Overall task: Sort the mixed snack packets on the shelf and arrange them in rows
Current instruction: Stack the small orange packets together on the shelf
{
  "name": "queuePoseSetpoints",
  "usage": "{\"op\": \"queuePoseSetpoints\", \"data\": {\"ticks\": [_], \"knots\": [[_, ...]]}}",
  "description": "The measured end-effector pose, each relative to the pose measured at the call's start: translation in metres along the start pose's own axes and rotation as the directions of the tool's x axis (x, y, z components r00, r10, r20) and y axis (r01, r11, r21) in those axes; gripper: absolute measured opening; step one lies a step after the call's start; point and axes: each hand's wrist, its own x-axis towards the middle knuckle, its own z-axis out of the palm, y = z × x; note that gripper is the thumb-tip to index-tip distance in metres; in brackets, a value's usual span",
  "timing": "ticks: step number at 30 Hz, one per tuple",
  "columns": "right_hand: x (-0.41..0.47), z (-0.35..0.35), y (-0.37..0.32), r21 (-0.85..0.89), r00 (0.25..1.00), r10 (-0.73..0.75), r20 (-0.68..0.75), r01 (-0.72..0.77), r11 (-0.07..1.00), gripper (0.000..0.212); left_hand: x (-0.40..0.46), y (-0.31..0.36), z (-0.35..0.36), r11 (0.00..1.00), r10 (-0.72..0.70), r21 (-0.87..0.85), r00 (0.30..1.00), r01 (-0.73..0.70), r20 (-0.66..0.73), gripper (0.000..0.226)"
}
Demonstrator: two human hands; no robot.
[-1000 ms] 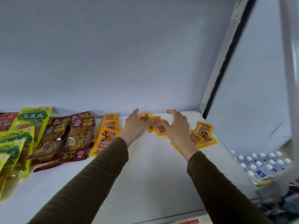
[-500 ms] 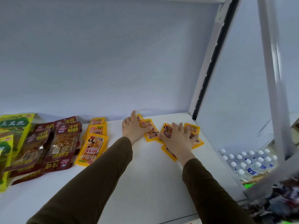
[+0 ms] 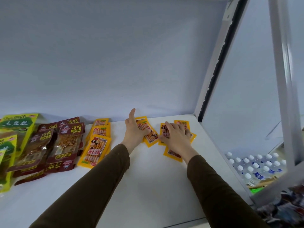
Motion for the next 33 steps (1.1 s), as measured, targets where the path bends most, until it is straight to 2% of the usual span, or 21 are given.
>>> {"op": "queuePoseSetpoints", "data": {"ticks": [2, 4, 9, 13, 15, 18, 21, 24, 28, 33], "knots": [[0.006, -0.006, 0.003, 0.027, 0.998, -0.008, 0.059, 0.007, 1.000, 0.084, -0.003, 0.001, -0.003, 0.983, -0.083, -0.164, 0.996, 0.085, 0.019, 0.116], [0.008, -0.011, 0.005, 0.105, 0.998, -0.016, 0.062, 0.009, 0.994, 0.086, -0.007, 0.001, -0.005, 0.953, -0.137, -0.264, 0.989, 0.146, 0.054, 0.113], [0.003, -0.014, 0.006, 0.329, 0.993, -0.100, -0.064, 0.116, 0.937, 0.054, -0.016, 0.002, -0.009, 0.946, -0.092, -0.306, 0.994, 0.108, 0.067, 0.077], [-0.003, -0.032, 0.006, 0.663, 0.982, -0.070, -0.175, 0.170, 0.729, 0.028, -0.022, 0.005, -0.017, 0.914, -0.160, -0.361, 0.982, 0.185, 0.097, 0.063], [-0.004, -0.044, 0.003, 0.726, 0.974, -0.067, -0.215, 0.205, 0.657, 0.025, -0.026, 0.004, -0.022, 0.894, -0.204, -0.382, 0.972, 0.233, 0.117, 0.064], [-0.008, -0.054, -0.013, 0.788, 0.963, -0.207, -0.175, 0.263, 0.557, 0.032, -0.035, 0.011, -0.023, 0.834, -0.235, -0.470, 0.957, 0.288, 0.170, 0.072], [-0.014, -0.041, -0.036, 0.708, 0.937, -0.322, -0.135, 0.318, 0.631, 0.042, -0.048, 0.029, -0.022, 0.717, -0.224, -0.609, 0.939, 0.340, 0.260, 0.058], [-0.022, -0.024, -0.052, 0.665, 0.943, -0.292, -0.160, 0.321, 0.674, 0.052, -0.061, 0.038, -0.023, 0.651, -0.183, -0.654, 0.916, 0.386, 0.358, 0.052], [-0.032, -0.010, -0.059, 0.541, 0.936, -0.291, -0.200, 0.353, 0.763, 0.070, -0.070, 0.035, -0.025, 0.623, -0.278, -0.671, 0.915, 0.402, 0.291, 0.050], [-0.051, -0.023, -0.032, 0.438, 0.950, -0.195, -0.245, 0.288, 0.852, 0.094, -0.074, 0.021, -0.035, 0.628, -0.328, -0.683, 0.923, 0.372, 0.202, 0.042]]}}
